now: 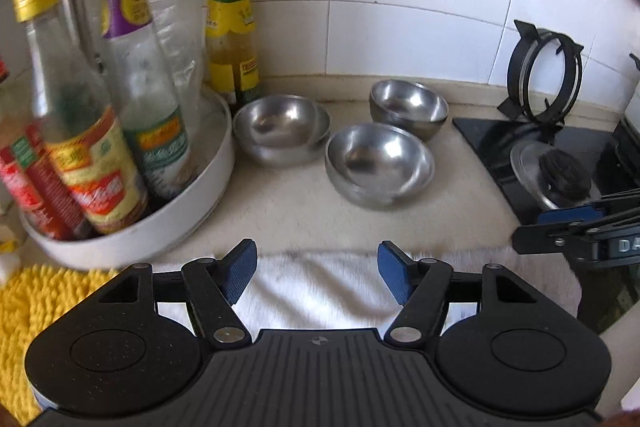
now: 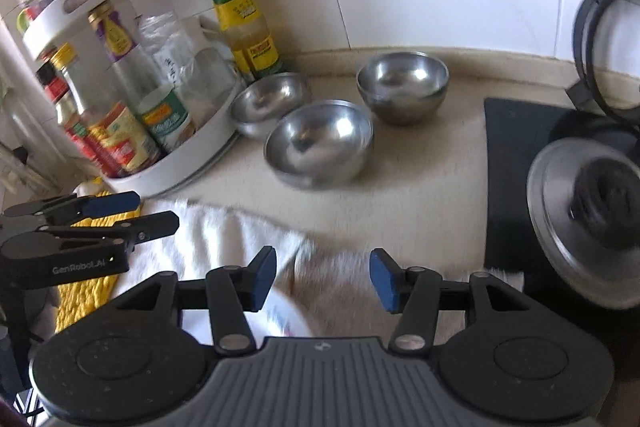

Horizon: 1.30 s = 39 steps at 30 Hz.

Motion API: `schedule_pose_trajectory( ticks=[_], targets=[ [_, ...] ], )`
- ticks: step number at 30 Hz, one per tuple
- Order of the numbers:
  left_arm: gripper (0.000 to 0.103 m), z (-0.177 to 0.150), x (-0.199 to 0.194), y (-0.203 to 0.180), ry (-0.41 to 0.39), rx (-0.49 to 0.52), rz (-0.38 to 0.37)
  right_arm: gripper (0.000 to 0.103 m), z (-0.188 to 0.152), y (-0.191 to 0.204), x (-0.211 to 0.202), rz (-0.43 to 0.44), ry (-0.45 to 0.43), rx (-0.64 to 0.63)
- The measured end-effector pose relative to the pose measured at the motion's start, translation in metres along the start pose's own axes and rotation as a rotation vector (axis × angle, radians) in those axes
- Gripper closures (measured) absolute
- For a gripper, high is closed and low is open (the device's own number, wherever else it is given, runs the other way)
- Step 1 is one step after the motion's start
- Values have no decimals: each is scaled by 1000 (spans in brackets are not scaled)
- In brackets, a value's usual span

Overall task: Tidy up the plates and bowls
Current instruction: 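Move the right gripper to a steel bowl and grasp its rim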

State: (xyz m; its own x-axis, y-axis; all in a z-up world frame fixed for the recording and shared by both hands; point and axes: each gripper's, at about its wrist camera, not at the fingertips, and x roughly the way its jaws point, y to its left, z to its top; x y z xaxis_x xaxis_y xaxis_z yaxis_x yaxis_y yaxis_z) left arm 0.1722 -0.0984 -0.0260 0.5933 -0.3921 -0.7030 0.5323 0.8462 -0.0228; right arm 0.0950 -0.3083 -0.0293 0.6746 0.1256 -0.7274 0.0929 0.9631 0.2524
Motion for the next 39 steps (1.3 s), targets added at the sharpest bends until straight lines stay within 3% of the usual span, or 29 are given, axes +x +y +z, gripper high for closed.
schedule_pose_trajectory(
  ticks=[10,15,19,21,23,26,34,39],
  targets=[
    [31,50,68,7,60,15,-100,28,61,-17,60,-101,25,104],
    [44,59,102,4,126,-7,-103,28,77,-35,98,-67,105,178],
    [49,58,125,-2,181,-29,-53,28,85,-42,126,-32,160,169],
    [56,55,134,-5,197,-44,-44,33,88,-42,136,-19,173,141],
    [67,53,143,-8,219,-55,-45,45,88,-44,143,-7,190,119],
    [72,51,146,-17,222,-37,-22,53,83,-52,152,56,232,142],
    [72,47,120,-24,217,-17,-62,54,77,-61,126,119,256,139],
    [66,40,119,-34,230,5,-97,53,72,-61,118,106,265,116]
  ],
)
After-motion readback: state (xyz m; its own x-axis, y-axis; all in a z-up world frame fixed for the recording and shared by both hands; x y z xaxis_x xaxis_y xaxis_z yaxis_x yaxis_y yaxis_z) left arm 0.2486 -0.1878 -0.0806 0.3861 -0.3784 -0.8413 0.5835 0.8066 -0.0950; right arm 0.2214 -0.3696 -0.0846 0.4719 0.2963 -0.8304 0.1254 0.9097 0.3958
